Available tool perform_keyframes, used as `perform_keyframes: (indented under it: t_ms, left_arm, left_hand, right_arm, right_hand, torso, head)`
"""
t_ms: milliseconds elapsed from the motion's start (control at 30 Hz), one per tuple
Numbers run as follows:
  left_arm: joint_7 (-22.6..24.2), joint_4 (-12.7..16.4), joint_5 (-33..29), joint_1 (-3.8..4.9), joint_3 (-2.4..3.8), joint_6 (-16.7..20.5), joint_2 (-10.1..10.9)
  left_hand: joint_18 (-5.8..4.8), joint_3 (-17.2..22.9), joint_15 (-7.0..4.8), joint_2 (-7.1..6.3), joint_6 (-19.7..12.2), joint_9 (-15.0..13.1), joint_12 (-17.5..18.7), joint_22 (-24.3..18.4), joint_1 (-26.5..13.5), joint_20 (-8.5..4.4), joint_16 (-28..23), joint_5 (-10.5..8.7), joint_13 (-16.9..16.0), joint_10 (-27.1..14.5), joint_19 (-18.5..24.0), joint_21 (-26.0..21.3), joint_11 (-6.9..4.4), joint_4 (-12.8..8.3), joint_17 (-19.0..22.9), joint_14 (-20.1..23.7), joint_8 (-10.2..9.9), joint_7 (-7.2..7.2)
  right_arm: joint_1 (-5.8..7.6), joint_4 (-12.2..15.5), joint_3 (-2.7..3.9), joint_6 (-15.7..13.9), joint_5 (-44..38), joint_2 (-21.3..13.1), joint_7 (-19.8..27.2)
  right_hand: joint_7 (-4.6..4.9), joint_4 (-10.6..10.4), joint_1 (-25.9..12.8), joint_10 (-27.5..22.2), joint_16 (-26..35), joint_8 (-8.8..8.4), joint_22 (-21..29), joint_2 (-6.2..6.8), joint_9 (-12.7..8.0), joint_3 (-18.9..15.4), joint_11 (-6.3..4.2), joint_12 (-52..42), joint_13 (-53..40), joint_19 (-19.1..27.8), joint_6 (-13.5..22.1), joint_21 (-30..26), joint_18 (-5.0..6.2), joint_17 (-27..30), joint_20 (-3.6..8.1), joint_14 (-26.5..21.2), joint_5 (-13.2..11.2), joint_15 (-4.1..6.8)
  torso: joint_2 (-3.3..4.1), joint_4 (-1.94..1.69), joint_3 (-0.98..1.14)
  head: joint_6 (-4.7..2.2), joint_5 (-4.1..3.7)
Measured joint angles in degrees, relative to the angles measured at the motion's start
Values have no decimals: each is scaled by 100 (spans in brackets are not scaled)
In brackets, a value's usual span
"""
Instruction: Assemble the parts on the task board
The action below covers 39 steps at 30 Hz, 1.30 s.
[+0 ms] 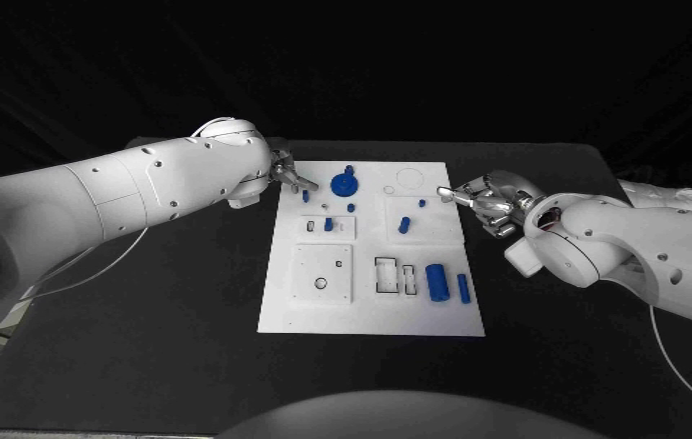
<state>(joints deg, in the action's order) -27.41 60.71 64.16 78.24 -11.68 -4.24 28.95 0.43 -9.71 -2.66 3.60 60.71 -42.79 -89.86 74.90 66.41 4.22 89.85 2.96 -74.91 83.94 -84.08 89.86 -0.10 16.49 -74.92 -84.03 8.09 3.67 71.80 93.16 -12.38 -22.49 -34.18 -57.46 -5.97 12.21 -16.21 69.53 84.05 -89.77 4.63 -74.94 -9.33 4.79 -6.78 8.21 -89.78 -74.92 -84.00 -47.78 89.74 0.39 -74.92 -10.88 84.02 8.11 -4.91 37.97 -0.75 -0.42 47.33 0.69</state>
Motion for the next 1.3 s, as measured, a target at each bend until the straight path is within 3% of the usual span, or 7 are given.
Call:
perform_keyframes:
  t_ms: [333,633,767,1033,1300]
  left_arm:
    - [49,-56,-105,-4,-1,-114,-38]
    - [65,-58,-133,-14,-1,-128,-34]
    - [67,-48,-137,-15,-1,-127,-35]
    - [58,-68,-142,-16,-2,-128,-69]
    - [31,-167,-142,-20,-2,-144,-143]
  left_hand:
    - [0,-88,0,-9,-1,1,0,0,274,0,0,1,0,0,0,0,0,-8,0,0,-4,0]
    - [0,-191,0,-6,-1,-17,0,0,272,0,0,1,0,0,0,0,0,32,1,0,-3,0]
    - [0,-254,0,-5,109,-71,0,0,270,0,0,1,0,0,0,0,0,16,1,0,96,-27]
    - [0,-340,0,75,156,-180,0,0,191,0,0,1,0,0,0,0,0,24,1,0,188,-70]
    - [0,-395,0,337,155,-272,0,0,7,0,0,1,0,21,0,0,-21,32,1,0,265,-70]
  right_arm:
    - [-11,-16,0,59,0,8,-31]
    - [-22,-20,0,111,0,9,-58]
    - [-24,-21,0,126,0,8,-67]
    - [-27,-22,0,143,-1,13,-80]
    - [-28,-20,0,152,-1,20,-92]
  right_hand:
    - [0,-16,0,-21,0,0,1,0,-1,-16,21,0,0,0,0,0,0,0,-42,0,0,0]
    - [0,-16,0,-21,0,0,1,0,4,-16,21,0,0,0,0,0,0,1,-41,0,0,0]
    - [0,-16,0,-21,0,0,2,0,4,-16,21,0,0,0,0,0,0,1,-41,0,0,0]
    - [0,-16,0,-21,0,0,2,0,3,-16,21,0,0,0,0,0,0,1,-41,0,0,0]
    - [0,-32,0,-21,0,0,2,0,3,-32,21,0,0,0,0,0,0,1,-41,0,0,0]
  torso:
    - [-1,-2,-1]
    - [-5,-3,-1]
    - [-5,-4,-1]
    - [-2,-1,-2]
    - [-2,-2,-2]
  head:
    - [9,11]
    - [18,5]
    - [12,2]
    - [8,-2]
    - [6,16]
